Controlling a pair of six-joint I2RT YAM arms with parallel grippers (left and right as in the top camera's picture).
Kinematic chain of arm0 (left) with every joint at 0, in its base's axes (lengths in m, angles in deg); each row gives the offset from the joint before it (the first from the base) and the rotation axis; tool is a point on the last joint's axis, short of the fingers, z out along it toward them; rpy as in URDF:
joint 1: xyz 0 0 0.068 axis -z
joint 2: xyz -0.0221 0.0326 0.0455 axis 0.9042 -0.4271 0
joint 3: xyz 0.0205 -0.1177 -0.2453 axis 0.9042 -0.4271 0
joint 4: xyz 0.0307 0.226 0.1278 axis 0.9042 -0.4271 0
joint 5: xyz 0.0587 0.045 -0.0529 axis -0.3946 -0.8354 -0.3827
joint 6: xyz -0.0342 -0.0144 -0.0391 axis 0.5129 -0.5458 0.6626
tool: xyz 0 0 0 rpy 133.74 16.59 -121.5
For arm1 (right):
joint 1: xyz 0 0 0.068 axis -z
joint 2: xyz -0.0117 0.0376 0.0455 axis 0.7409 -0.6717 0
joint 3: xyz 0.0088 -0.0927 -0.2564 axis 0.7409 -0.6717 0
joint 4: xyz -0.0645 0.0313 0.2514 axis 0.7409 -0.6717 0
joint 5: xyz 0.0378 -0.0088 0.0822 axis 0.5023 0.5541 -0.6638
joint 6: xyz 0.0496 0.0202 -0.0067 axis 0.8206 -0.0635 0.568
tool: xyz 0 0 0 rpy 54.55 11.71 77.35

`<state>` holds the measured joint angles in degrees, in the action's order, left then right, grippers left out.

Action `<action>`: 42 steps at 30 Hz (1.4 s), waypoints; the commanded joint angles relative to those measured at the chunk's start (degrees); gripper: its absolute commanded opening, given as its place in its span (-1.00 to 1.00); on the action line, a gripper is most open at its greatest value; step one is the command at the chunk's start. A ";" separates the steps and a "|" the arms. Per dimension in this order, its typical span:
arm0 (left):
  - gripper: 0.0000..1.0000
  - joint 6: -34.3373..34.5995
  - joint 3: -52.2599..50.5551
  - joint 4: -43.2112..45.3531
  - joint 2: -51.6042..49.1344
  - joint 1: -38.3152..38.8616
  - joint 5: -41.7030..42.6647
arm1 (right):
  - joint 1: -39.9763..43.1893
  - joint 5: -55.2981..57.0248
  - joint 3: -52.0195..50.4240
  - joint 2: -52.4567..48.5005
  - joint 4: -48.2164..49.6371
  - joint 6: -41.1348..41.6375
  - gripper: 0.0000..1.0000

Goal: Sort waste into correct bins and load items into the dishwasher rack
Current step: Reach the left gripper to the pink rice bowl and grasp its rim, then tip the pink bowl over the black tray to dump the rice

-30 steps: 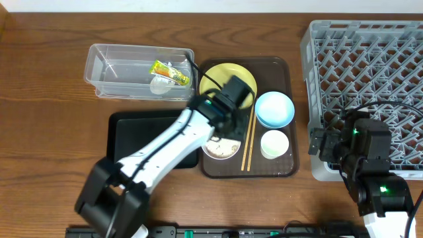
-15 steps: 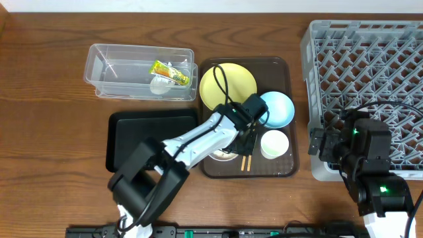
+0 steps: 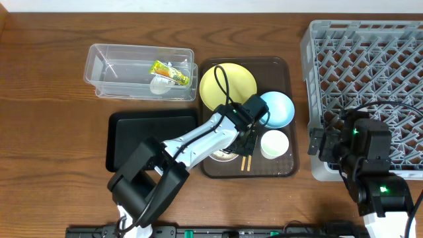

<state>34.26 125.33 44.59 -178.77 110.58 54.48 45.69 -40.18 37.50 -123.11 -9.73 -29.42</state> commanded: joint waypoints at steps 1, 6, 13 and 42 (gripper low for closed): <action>-0.53 0.28 -0.31 -0.22 1.84 0.15 -0.87 | -0.55 -0.46 1.20 -0.02 0.11 0.61 0.98; -0.73 1.18 -0.33 -1.09 1.84 0.26 -0.87 | -0.55 -0.46 1.20 -0.02 0.11 0.61 0.99; -0.88 1.18 -0.26 -1.16 1.95 0.24 -0.87 | -0.55 -0.46 1.20 0.00 0.11 0.61 0.99; -0.88 -19.54 -7.39 -11.78 19.76 -39.71 44.65 | -0.55 -0.46 1.20 0.00 0.11 0.61 0.98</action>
<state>23.00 120.90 33.10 -158.57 75.83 84.91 45.69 -40.45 37.50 -123.11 -9.73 -29.39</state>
